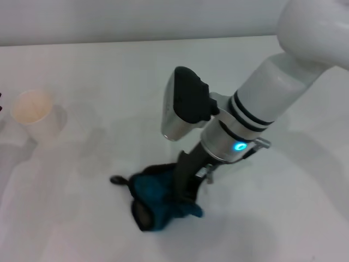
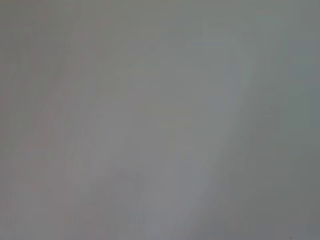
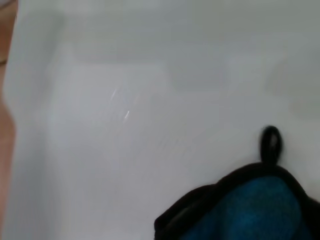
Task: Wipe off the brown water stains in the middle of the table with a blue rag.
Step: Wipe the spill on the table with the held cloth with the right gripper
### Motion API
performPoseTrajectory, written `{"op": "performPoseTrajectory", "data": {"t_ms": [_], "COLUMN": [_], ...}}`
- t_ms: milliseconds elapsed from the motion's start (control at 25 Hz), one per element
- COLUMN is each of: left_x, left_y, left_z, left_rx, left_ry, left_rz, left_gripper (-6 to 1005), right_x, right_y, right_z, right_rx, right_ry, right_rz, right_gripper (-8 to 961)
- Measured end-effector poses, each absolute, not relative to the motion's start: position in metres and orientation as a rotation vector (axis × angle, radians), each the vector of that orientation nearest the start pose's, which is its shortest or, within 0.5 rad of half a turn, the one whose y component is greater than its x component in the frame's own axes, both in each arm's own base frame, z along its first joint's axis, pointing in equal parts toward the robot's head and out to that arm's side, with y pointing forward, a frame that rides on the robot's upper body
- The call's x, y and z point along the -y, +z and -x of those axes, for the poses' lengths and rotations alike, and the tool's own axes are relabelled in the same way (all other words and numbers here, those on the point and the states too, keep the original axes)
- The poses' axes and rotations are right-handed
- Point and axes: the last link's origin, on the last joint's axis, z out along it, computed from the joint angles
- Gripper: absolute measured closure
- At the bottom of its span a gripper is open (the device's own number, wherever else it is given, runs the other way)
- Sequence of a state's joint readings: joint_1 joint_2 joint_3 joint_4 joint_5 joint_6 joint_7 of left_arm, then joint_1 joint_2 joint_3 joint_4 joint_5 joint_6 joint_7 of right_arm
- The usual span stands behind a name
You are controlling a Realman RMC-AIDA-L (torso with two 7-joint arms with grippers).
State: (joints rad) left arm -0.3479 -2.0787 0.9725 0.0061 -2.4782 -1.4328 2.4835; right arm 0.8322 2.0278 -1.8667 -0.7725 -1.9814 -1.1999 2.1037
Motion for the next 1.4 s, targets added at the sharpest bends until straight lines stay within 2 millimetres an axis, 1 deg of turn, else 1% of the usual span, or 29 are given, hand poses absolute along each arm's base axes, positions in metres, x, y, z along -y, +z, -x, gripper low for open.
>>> {"op": "performPoseTrajectory", "data": {"t_ms": [160, 280, 440, 600, 800, 920, 960, 1160, 1400], "left_x": [-0.275, -0.274, -0.272, -0.272, -0.271, -0.27, -0.27, -0.269, -0.269], "left_y": [-0.003, -0.003, -0.002, -0.002, -0.002, -0.002, -0.002, -0.001, 0.0], "left_z": [0.346, 0.348, 0.349, 0.349, 0.349, 0.349, 0.349, 0.348, 0.348], "left_rx": [0.782, 0.802, 0.811, 0.812, 0.814, 0.812, 0.81, 0.803, 0.802], "left_ry": [-1.043, -1.057, -1.061, -1.064, -1.063, -1.067, -1.069, -1.08, -1.081], "left_rz": [1.626, 1.618, 1.613, 1.614, 1.617, 1.617, 1.616, 1.615, 1.613], "left_gripper": [106, 106, 106, 106, 106, 106, 106, 106, 106], "right_x": [-0.345, -0.354, -0.362, -0.373, -0.392, -0.405, -0.405, -0.407, -0.401], "right_y": [-0.125, -0.128, -0.128, -0.123, -0.105, -0.085, -0.085, -0.064, -0.046], "right_z": [-0.166, -0.17, -0.175, -0.184, -0.205, -0.227, -0.227, -0.252, -0.269], "right_rx": [-0.447, -0.51, -0.579, -0.648, -0.807, -0.925, -0.925, -0.993, -1.071], "right_ry": [-0.333, -0.254, -0.158, -0.114, -0.059, 0.001, 0.001, 0.006, 0.018], "right_rz": [3.058, 2.975, 2.889, 2.792, 2.643, 2.516, 2.516, 2.435, 2.412], "right_gripper": [865, 865, 864, 864, 863, 862, 862, 861, 860]}}
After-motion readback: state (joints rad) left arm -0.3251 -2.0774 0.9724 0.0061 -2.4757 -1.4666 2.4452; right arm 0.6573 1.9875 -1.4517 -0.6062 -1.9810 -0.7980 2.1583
